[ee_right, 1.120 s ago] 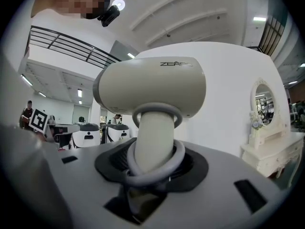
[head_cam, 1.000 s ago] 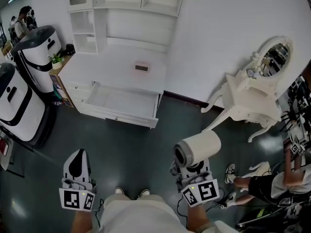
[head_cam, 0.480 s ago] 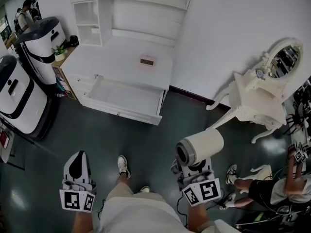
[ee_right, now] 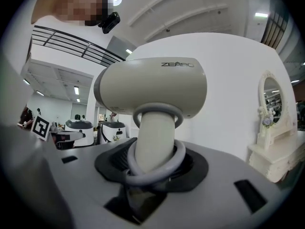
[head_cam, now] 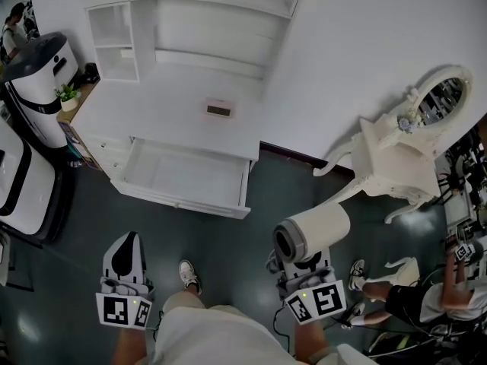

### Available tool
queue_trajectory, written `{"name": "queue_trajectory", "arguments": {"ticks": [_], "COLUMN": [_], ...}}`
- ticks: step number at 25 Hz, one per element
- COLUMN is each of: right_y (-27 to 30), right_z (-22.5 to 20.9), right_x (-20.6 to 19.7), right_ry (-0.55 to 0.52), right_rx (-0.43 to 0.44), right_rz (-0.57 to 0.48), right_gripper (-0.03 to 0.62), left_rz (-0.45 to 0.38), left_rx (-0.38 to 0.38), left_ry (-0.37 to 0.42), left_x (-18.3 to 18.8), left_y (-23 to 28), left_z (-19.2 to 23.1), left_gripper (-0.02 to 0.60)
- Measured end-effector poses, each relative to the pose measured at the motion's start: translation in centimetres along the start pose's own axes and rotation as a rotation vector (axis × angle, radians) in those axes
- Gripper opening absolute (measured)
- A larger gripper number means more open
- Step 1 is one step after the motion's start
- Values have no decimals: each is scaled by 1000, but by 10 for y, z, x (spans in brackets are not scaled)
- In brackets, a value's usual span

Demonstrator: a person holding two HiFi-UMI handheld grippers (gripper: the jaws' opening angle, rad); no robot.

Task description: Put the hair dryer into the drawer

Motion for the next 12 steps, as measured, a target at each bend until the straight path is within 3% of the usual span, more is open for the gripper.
{"name": "queue_trajectory", "arguments": {"ticks": [6, 12], "right_y": [81, 127], "right_z": [1, 4], "right_x": [19, 20], "right_ry": [-3, -6], "right_rx": [-38, -64], "right_rz": [0, 23], "right_gripper": [196, 197], "left_rz": [-14, -8], "left_rx": [-64, -144], "left_ry": [-27, -42], "left_x": [0, -6], "left_y": [80, 134], "left_z": [49, 70], "left_gripper": [17, 17]}}
Point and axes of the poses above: the fingertips, and each gripper's own axes: y forward along the fingers, z to its left, x out of its top, the point moved 1 cm from there along -y, backward along the fingers, and after that the axes turned 6 degrees about y, right-handed, at the moved point
